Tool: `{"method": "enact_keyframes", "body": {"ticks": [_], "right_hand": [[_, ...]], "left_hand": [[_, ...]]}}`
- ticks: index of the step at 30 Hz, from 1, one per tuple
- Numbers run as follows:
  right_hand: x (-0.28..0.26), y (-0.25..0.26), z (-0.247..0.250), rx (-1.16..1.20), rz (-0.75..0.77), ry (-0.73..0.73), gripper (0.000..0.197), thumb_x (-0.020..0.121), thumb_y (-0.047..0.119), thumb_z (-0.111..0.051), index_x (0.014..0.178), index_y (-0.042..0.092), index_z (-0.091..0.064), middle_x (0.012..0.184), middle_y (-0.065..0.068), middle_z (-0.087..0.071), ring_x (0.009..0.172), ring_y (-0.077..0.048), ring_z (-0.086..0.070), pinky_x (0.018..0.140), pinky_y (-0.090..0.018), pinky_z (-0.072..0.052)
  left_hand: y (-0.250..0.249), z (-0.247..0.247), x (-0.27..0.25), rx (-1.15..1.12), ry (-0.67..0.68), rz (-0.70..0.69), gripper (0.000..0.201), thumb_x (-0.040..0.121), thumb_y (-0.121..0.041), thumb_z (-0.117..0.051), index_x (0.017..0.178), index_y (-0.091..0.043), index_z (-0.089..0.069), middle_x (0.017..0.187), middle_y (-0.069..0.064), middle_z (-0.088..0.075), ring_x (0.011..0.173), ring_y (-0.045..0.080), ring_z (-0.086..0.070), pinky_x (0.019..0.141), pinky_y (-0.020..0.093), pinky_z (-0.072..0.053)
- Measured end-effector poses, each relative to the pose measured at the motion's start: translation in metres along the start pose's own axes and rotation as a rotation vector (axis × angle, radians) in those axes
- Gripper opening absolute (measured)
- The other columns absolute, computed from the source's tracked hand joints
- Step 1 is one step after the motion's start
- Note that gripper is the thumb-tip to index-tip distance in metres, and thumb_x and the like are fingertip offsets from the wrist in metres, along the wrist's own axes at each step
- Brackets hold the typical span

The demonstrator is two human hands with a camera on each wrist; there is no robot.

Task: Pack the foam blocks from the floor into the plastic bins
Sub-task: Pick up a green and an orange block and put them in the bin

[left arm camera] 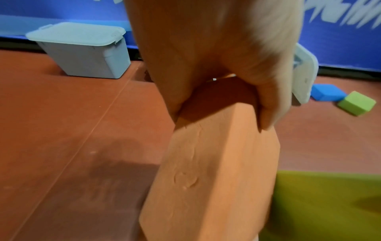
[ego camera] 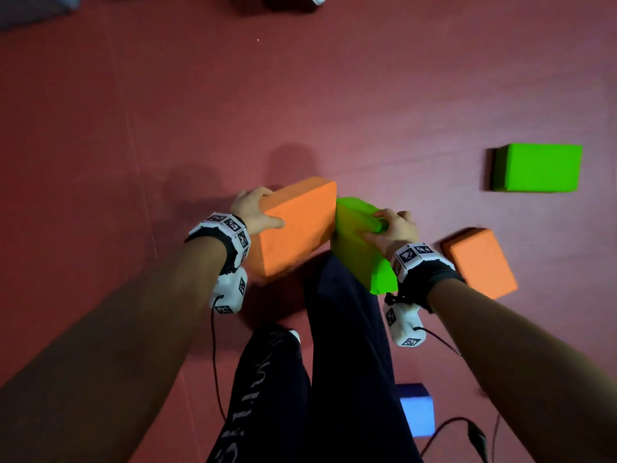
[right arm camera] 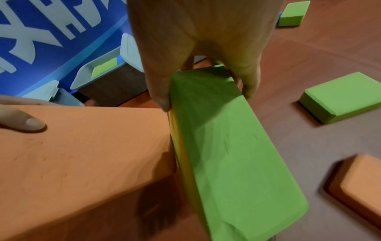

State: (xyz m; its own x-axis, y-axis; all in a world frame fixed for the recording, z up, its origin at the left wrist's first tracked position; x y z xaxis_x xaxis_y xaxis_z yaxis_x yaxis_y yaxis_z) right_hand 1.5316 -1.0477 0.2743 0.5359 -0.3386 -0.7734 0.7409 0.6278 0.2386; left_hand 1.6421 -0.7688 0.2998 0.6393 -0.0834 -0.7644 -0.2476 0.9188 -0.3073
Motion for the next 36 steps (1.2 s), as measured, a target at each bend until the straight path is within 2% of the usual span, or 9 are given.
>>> {"method": "enact_keyframes", "body": {"ticks": [4,9,13,16,20,23,29,33,36], "right_hand": [[0.047,0.027,0.071,0.032,0.011,-0.016,0.056,0.074,0.044,-0.073,0.124,0.029,-0.054,0.119,-0.012,-0.044,0.112,-0.036,-0.051,0.103,-0.034,-0.041],[0.106,0.082,0.162,0.086,0.028,-0.091,0.054,0.072,0.042,-0.076,0.120,0.027,-0.056,0.118,-0.014,-0.046,0.108,-0.036,-0.054,0.101,-0.035,-0.043],[0.157,0.137,0.224,0.130,0.032,-0.160,0.055,0.070,0.037,-0.077,0.119,0.026,-0.057,0.120,-0.014,-0.047,0.110,-0.037,-0.054,0.098,-0.039,-0.045],[0.199,0.175,0.264,0.136,0.026,-0.195,0.055,0.071,0.035,-0.076,0.121,0.025,-0.056,0.120,-0.016,-0.046,0.107,-0.035,-0.055,0.096,-0.034,-0.045],[0.246,0.232,0.310,0.124,0.029,-0.167,0.054,0.074,0.036,-0.074,0.123,0.026,-0.054,0.118,-0.018,-0.049,0.100,-0.033,-0.058,0.090,-0.027,-0.044],[0.272,0.282,0.345,0.141,0.035,-0.136,0.052,0.074,0.038,-0.074,0.121,0.028,-0.054,0.120,-0.016,-0.049,0.095,-0.031,-0.060,0.087,-0.028,-0.046],[0.291,0.370,0.404,0.121,0.136,-0.094,0.051,0.073,0.041,-0.074,0.118,0.028,-0.056,0.118,-0.012,-0.049,0.082,-0.021,-0.051,0.081,-0.021,-0.041],[0.295,0.436,0.427,0.055,0.268,-0.056,0.052,0.072,0.037,-0.074,0.119,0.025,-0.057,0.117,-0.012,-0.051,0.102,-0.027,-0.055,0.091,-0.023,-0.040],[0.298,0.482,0.432,0.029,0.358,-0.016,0.052,0.072,0.038,-0.073,0.119,0.022,-0.055,0.116,-0.013,-0.052,0.106,-0.028,-0.053,0.088,-0.025,-0.038]], "left_hand": [[-0.070,0.051,0.036,-0.041,-0.030,0.009,0.077,0.072,-0.030,-0.078,0.139,-0.032,-0.040,0.132,0.012,-0.036,0.115,0.029,-0.049,0.096,0.025,-0.037],[-0.147,0.130,0.088,-0.177,-0.172,-0.006,0.091,0.067,-0.033,-0.082,0.140,-0.026,-0.028,0.135,0.012,-0.045,0.119,0.029,-0.050,0.097,0.035,-0.043],[-0.191,0.180,0.132,-0.268,-0.248,-0.049,0.087,0.070,-0.031,-0.081,0.140,-0.026,-0.028,0.135,0.010,-0.048,0.116,0.029,-0.053,0.092,0.032,-0.043],[-0.218,0.212,0.176,-0.354,-0.299,-0.039,0.089,0.069,-0.026,-0.081,0.140,-0.025,-0.027,0.134,0.012,-0.046,0.119,0.030,-0.050,0.100,0.037,-0.043],[-0.263,0.271,0.234,-0.381,-0.329,-0.038,0.091,0.071,-0.013,-0.075,0.144,-0.024,-0.023,0.141,0.012,-0.035,0.124,0.027,-0.045,0.100,0.029,-0.037],[-0.290,0.331,0.269,-0.395,-0.395,-0.053,0.092,0.068,-0.017,-0.080,0.142,-0.021,-0.026,0.141,0.012,-0.037,0.125,0.027,-0.044,0.099,0.026,-0.035],[-0.295,0.424,0.290,-0.397,-0.549,0.039,0.089,0.065,-0.045,-0.081,0.136,-0.009,-0.041,0.132,0.013,-0.053,0.125,0.029,-0.048,0.105,0.038,-0.039],[-0.279,0.472,0.278,-0.420,-0.714,0.087,0.098,0.073,-0.042,-0.075,0.149,-0.008,-0.022,0.144,0.018,-0.039,0.134,0.032,-0.036,0.111,0.038,-0.030],[-0.254,0.512,0.265,-0.492,-0.882,0.134,0.096,0.078,-0.041,-0.071,0.150,-0.007,-0.018,0.144,0.020,-0.037,0.133,0.032,-0.037,0.110,0.036,-0.030]]}}
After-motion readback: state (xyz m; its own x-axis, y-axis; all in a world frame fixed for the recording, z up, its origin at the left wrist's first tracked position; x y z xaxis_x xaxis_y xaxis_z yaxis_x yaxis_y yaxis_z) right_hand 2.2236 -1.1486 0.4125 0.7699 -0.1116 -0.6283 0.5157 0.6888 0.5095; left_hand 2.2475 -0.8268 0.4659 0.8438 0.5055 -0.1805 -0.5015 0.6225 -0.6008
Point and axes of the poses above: each hand's wrist, its own x-axis towards the middle knuckle, its own z-axis out of the back of the hand, y = z × x, the point moved 7 cm from there along x, towards the middle knuckle
